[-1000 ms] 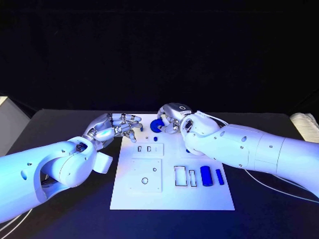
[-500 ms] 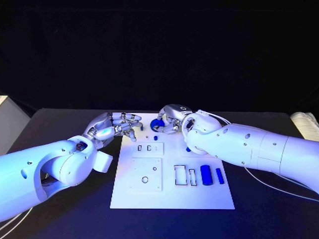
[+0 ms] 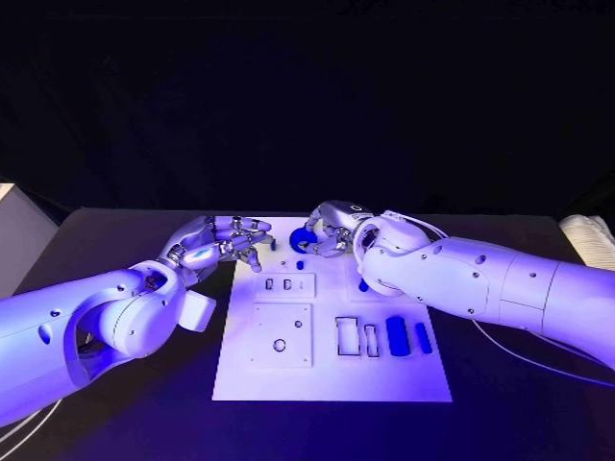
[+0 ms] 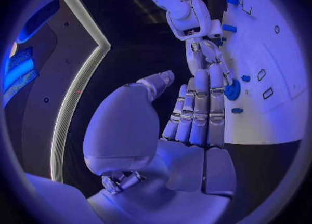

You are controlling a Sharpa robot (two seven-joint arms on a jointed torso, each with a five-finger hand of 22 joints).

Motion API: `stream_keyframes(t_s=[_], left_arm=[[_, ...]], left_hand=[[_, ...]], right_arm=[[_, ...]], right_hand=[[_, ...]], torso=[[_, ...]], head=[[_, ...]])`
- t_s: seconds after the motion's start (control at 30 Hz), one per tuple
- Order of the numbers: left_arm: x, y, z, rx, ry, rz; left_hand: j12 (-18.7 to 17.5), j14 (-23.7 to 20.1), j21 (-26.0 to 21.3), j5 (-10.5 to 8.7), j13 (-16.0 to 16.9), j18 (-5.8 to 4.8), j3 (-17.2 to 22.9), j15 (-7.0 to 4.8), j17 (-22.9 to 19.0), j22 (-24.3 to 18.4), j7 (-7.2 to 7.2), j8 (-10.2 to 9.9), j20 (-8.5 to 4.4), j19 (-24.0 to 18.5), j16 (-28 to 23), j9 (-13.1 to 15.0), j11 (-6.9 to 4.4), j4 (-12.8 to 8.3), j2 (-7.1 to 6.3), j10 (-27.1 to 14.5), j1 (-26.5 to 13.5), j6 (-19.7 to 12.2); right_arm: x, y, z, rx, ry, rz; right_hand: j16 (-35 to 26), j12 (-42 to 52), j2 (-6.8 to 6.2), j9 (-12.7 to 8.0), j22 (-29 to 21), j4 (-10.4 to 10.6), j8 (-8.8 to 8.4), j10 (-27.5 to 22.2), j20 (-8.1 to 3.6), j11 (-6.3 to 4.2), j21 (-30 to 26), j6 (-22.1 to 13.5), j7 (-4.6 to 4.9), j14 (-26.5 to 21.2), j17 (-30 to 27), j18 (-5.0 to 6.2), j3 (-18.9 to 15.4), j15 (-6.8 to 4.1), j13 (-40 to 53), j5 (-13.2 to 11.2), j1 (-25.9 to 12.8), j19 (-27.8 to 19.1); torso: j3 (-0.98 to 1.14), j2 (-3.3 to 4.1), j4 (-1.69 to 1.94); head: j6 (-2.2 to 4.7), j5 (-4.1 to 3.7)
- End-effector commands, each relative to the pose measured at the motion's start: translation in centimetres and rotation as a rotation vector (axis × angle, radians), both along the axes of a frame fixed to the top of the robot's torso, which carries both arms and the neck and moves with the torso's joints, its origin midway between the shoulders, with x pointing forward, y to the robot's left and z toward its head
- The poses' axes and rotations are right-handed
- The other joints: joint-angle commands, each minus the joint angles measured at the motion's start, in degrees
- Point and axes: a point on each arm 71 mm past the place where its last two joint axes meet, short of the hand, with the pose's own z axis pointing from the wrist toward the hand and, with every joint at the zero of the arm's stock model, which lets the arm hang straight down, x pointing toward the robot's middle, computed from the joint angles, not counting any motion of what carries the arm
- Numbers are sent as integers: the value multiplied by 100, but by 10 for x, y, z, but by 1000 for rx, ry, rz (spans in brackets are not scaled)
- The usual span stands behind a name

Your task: Assemble the parts on the task board

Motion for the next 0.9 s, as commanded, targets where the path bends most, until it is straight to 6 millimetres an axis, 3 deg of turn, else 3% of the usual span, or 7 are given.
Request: stream_keyframes(t_s=[0.03, 0.47, 0.67, 0.8, 0.9], left_arm=[[-1, -1, 1, -6, -4, -17], [-1, 0, 1, -6, -5, -15], [0, 2, 1, -5, -6, -11], [1, 3, 0, -4, -7, -8], [2, 4, 0, -4, -9, -5]], left_hand=[[-13, -28, 22, -27, 3, 36, -2, 5, -9, -6, -8, -34, 7, -47, -31, 10, 13, -21, 31, -32, 20, -47], [-13, -28, 22, -27, 3, 36, -2, 5, -9, -6, -8, -34, 7, -47, -31, 10, 13, -21, 31, -32, 20, -47], [-13, -28, 22, -27, 3, 36, -2, 5, -9, -6, -8, -34, 7, -47, -31, 10, 13, -21, 31, -32, 20, -47], [-13, -28, 22, -27, 3, 36, -2, 5, -9, -6, -8, -34, 7, -47, -31, 10, 13, -21, 31, -32, 20, -47], [0, -13, 43, -28, 8, 38, 8, 6, -9, -7, -6, -36, 9, -64, -64, 45, 14, -33, 45, -45, 3, -57]], right_arm=[[-1, -1, -6, -23, 38, 7], [-7, -17, 3, 52, -79, -6], [-20, -33, 16, 148, -163, 15], [-27, -50, 27, 217, -167, 40], [-28, -71, 32, 277, -127, 56]], right_hand=[[29, 24, 19, -1, 1074, -43, -22, 127, 27, 32, 1, 13, 7, 600, 1474, -91, -8, 26, 1130, 35, 27, 411], [31, 62, 44, -6, 1089, -174, 5, 176, 24, 21, 13, 77, -5, 601, 1480, -95, 65, 18, 1168, 239, 137, 418], [30, 75, 29, -6, 1082, -206, 11, 195, 22, 18, 6, 91, -7, 600, 1476, -93, 73, 16, 1182, 255, 161, 415], [22, 82, 27, -12, 1079, -296, 14, 204, 18, 13, 2, 106, -11, 596, 1459, -92, 120, 11, 1189, 261, 242, 414], [5, 59, 32, -32, 1054, -514, 6, 175, 12, 13, -26, 111, -7, 587, 1422, -84, 237, 7, 1165, 170, 468, 400]], torso=[[2, 1, 4], [2, -4, 3], [6, -15, -12], [14, -35, -35], [28, -65, -80]], head=[[-8, 3], [-17, -2], [30, -6], [71, -13], [103, -4]])
